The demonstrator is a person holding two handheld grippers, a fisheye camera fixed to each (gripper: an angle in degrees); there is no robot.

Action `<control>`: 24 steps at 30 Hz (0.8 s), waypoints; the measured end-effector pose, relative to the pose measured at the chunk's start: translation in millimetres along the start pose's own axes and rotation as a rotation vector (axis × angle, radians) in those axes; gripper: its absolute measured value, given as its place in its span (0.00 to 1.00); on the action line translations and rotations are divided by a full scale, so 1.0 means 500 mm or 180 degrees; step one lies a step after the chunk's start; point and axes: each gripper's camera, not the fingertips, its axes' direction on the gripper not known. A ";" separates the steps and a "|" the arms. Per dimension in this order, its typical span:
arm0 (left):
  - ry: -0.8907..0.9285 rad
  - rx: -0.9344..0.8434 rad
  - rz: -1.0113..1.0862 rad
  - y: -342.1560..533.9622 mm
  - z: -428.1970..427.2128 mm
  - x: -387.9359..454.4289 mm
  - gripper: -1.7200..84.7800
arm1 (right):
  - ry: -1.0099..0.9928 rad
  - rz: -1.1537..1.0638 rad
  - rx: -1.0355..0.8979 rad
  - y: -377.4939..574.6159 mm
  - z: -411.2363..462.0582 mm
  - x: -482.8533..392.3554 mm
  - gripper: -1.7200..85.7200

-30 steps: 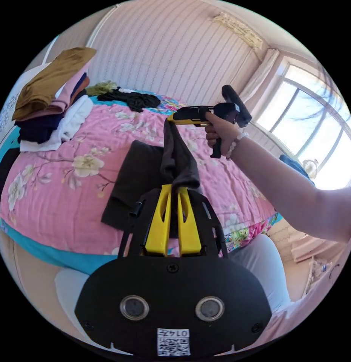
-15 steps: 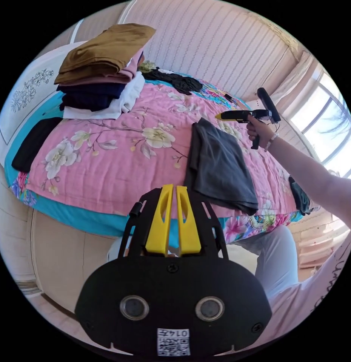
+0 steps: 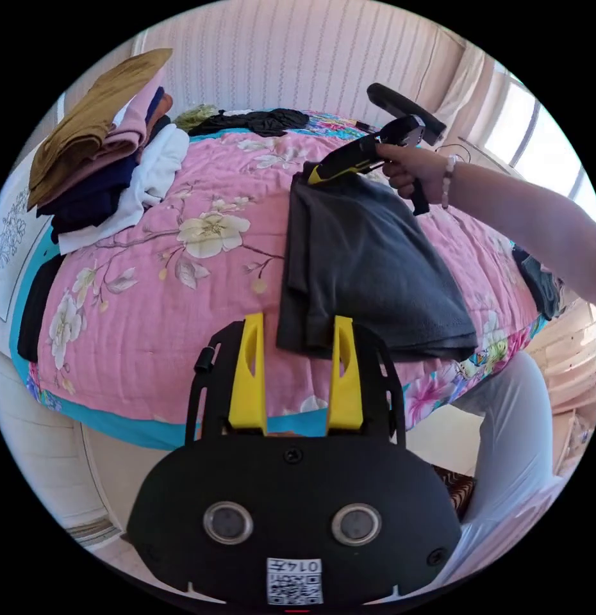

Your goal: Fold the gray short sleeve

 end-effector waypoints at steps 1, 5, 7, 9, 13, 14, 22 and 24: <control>0.0083 0.0031 0.0124 0.003 -0.013 0.013 0.11 | -0.0099 -0.0001 0.0200 0.034 -0.034 -0.006 0.09; 0.0254 0.0234 0.0237 0.016 -0.082 0.044 0.06 | -0.0313 -0.0103 0.0933 0.199 -0.175 -0.048 0.08; 0.0311 0.0497 0.0393 0.031 -0.154 0.074 0.05 | -0.0254 -0.0109 0.1212 0.288 -0.235 -0.071 0.08; 0.0466 0.0725 0.0565 0.043 -0.216 0.104 0.05 | -0.0221 -0.0061 0.1516 0.389 -0.297 -0.093 0.08; 0.0820 0.1086 0.1294 0.066 -0.339 0.217 0.04 | -0.0066 0.0203 0.2167 0.649 -0.440 -0.146 0.08; 0.0874 0.1128 0.1410 0.068 -0.352 0.237 0.04 | 0.0039 0.0303 0.2365 0.728 -0.481 -0.164 0.08; 0.2446 0.1360 0.2369 0.024 -0.419 0.508 0.05 | 0.1051 0.1087 0.3212 1.195 -0.737 -0.297 0.08; 0.2803 0.1502 0.2593 -0.028 -0.427 0.604 0.05 | 0.1429 0.1195 0.3130 1.257 -0.811 -0.330 0.08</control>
